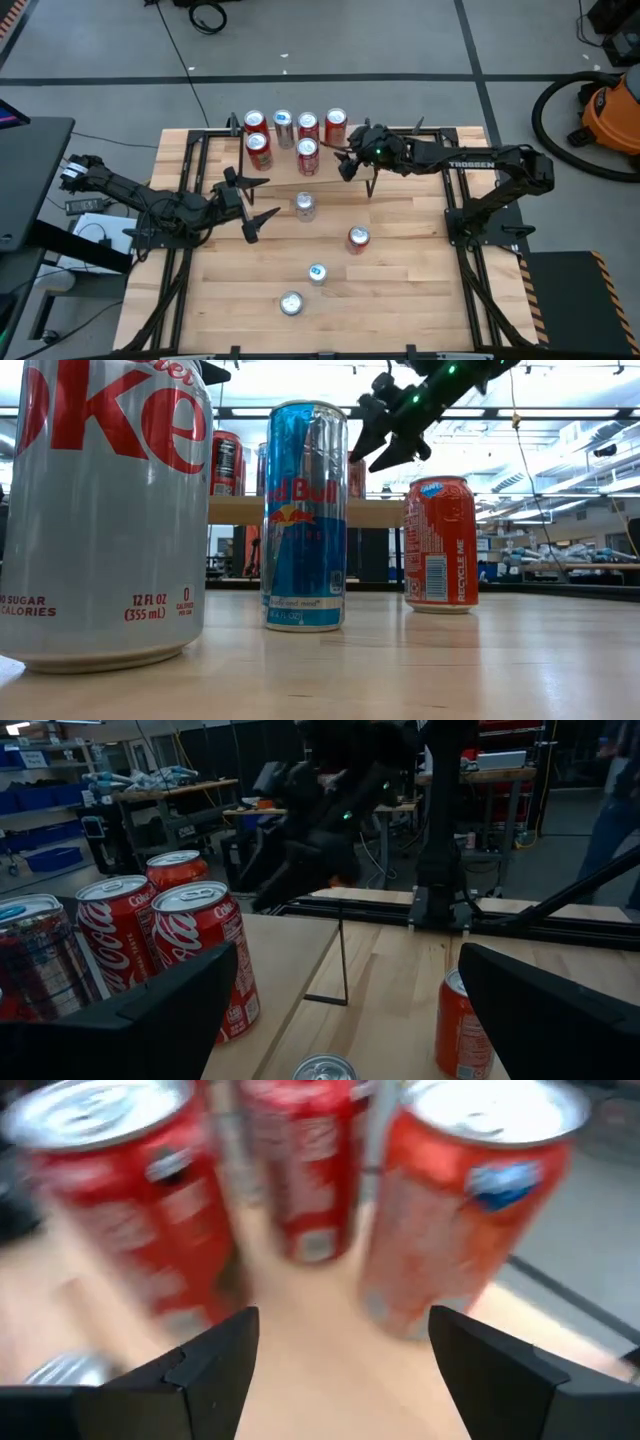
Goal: Place canned beverage on shelf
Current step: Put the orange soda can on the shelf
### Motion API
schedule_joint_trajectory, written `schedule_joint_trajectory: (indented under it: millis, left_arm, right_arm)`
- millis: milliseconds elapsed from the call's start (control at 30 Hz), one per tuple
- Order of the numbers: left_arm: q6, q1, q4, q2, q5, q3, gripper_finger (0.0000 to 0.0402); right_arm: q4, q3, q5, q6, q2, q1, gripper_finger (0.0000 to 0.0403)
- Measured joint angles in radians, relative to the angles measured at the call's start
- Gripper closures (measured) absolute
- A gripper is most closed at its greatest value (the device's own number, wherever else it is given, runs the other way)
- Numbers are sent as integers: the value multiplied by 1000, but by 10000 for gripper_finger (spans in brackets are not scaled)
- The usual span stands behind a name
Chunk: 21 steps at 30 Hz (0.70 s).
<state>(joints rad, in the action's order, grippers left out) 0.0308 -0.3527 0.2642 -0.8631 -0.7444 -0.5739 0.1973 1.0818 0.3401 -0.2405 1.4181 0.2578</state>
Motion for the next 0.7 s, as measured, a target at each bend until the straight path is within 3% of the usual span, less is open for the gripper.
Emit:
schedule_joint_trajectory:
  millis: [233, 700]
  left_arm:
    - [-17, 0, -5, 0, 11, 0, 10]
    - [-20, 0, 1, 0, 27, 0, 10]
  right_arm:
    - [105, 9, -125, 6, -15, -117, 102]
    - [313, 9, -103, -131, 0, -407, 102]
